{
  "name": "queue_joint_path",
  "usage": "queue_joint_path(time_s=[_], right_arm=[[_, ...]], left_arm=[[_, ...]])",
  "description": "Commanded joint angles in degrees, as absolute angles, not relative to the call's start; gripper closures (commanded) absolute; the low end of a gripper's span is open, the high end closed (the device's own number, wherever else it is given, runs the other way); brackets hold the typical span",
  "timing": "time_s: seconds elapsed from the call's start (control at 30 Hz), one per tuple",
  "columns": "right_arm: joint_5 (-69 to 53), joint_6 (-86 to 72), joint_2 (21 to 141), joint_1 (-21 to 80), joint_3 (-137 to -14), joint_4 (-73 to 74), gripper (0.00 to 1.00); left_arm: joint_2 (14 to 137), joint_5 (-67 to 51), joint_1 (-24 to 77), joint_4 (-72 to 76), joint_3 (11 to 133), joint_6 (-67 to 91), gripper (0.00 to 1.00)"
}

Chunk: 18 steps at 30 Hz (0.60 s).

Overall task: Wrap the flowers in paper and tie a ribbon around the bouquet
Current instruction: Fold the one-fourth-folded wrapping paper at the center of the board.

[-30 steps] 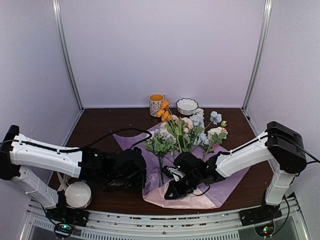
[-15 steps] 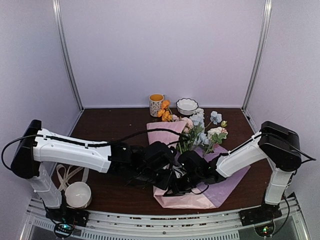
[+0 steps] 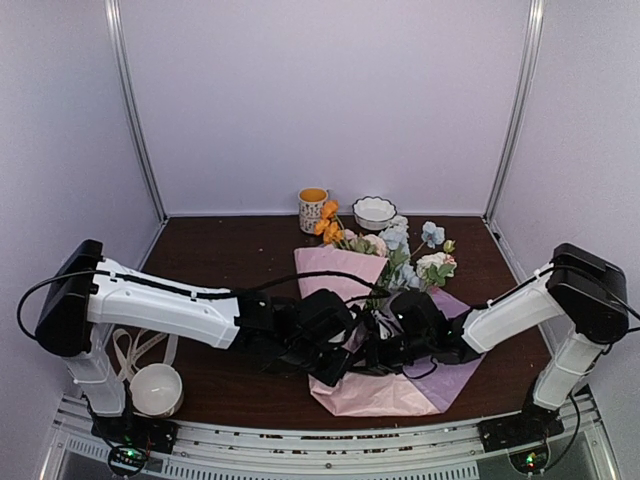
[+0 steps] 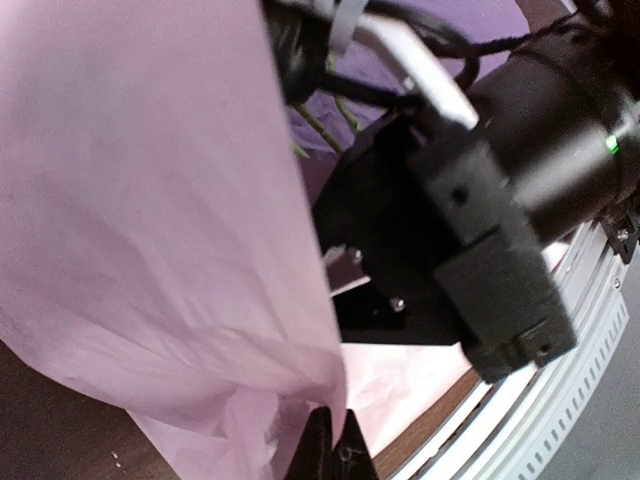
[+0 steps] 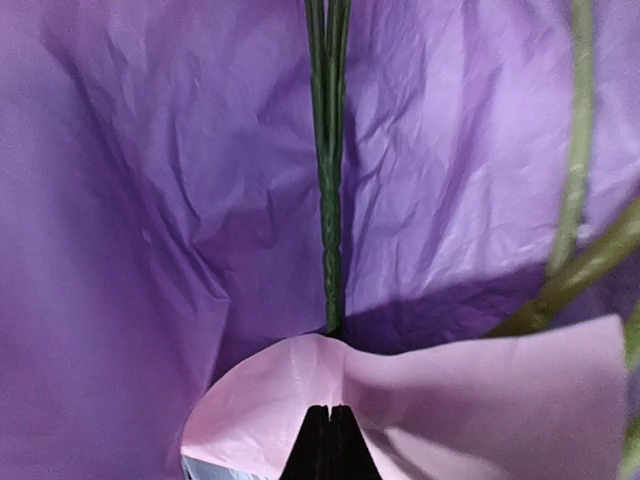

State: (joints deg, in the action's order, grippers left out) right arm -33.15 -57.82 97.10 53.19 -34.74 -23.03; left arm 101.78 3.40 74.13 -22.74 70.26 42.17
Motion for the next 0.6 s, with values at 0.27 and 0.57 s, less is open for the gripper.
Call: queue_joint_path(time_s=[0.27,0.57], right_arm=[[-27.84,-61.44,83.96,46.34,-26.58,-29.24,0.96],[-28.75,-57.66,77.07,44.04,-27.42,-24.94,0.82]], left_arm=[[107.46,1.23,74.00,-20.35,71.43,38.58,1.00],[108.97,1.54,73.92,-19.51,72.15,38.58,1.00]])
